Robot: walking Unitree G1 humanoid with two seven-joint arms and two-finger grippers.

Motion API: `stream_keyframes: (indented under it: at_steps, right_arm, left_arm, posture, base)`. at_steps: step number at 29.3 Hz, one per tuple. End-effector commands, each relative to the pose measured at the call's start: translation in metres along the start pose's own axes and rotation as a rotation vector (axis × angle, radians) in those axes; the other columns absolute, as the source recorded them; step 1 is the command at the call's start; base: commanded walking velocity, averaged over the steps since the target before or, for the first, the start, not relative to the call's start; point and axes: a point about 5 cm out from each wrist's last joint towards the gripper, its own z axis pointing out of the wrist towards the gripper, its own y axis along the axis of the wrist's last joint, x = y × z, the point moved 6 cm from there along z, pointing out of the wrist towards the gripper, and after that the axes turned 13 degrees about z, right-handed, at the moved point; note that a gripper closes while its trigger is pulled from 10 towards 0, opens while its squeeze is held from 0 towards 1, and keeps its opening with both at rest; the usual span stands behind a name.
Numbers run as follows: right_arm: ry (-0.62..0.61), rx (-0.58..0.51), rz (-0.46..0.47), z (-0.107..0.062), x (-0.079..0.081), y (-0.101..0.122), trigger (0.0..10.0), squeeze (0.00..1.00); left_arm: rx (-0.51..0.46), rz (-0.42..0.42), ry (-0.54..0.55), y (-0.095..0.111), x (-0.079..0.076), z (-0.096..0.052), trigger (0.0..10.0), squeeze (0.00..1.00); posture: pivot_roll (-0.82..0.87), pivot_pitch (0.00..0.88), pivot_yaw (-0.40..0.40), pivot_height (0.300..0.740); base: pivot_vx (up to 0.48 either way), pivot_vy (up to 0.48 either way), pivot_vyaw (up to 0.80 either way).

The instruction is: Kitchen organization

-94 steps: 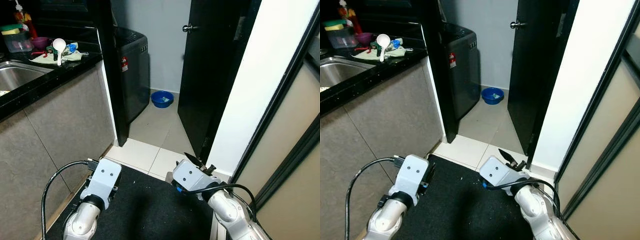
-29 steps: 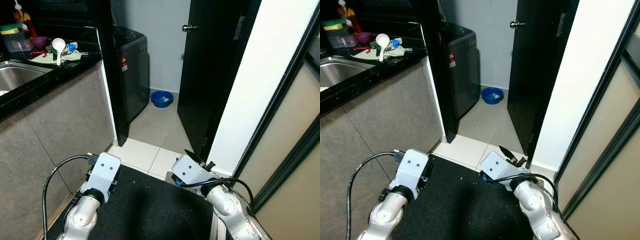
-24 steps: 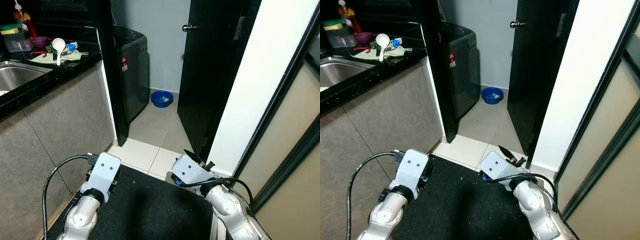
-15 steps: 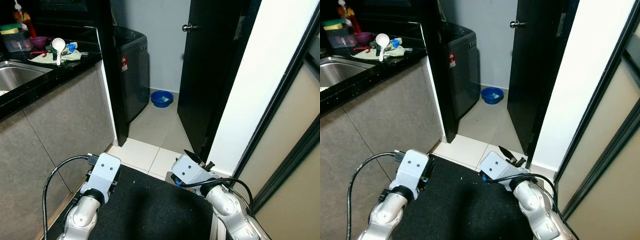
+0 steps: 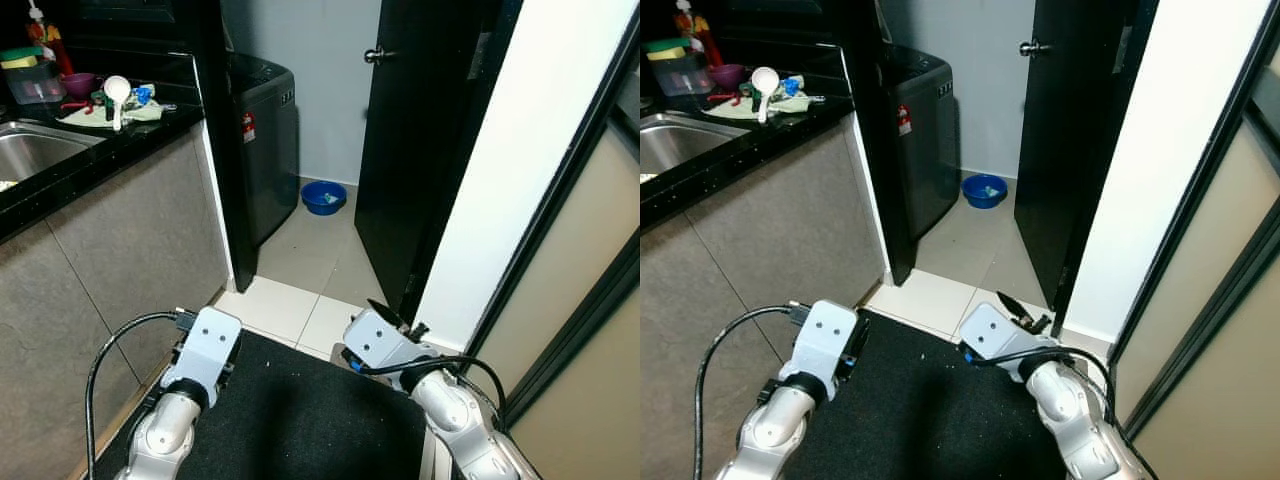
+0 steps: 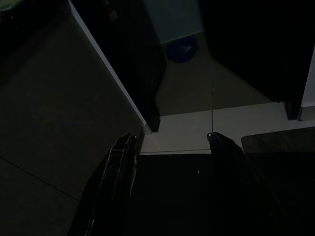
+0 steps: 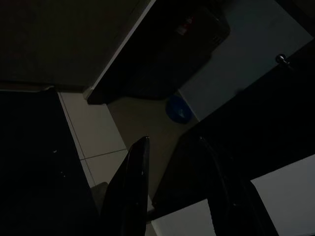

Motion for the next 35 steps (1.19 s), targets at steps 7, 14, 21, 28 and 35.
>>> stream_keyframes:
  at_steps: [7, 14, 21, 28, 35]
  right_arm:
    - [0.0, -0.003, 0.009, 0.0015, -0.0005, 0.0005, 10.0, 0.0]
    - [0.003, -0.003, 0.011, 0.0014, -0.0001, 0.0005, 10.0, 0.0]
    - [0.004, -0.003, 0.013, 0.0017, 0.0004, 0.0005, 10.0, 0.0]
    - [0.007, -0.001, 0.015, 0.0009, 0.0012, -0.0006, 10.0, 0.0]
    - [0.001, -0.02, 0.131, -0.0005, -0.0011, 0.0015, 10.0, 0.0]
  left_arm:
    - [0.009, 0.011, -0.008, -0.003, 0.0002, -0.0001, 10.0, 0.0]
    - [0.01, 0.012, -0.005, -0.0032, 0.0005, -0.0003, 10.0, 0.0]
    - [0.011, 0.013, -0.005, -0.0037, 0.0007, -0.0004, 10.0, 0.0]
    - [0.012, 0.014, -0.01, -0.0042, -0.0009, -0.001, 10.0, 0.0]
    - [0.018, 0.009, -0.01, -0.0056, -0.0018, -0.0027, 10.0, 0.0]
  posture:
    - [-0.06, 0.0, 0.004, 0.74]
    - [-0.06, 0.0, 0.001, 0.74]
    - [-0.06, 0.0, 0.003, 0.74]
    - [-0.06, 0.0, 0.002, 0.74]
    - [-0.05, 0.0, -0.001, 0.74]
  base:
    - [0.0, 0.0, 0.0]
    - [0.0, 0.0, 0.0]
    - [0.0, 0.0, 0.0]
    - [0.0, 0.0, 0.0]
    - [0.0, 0.0, 0.0]
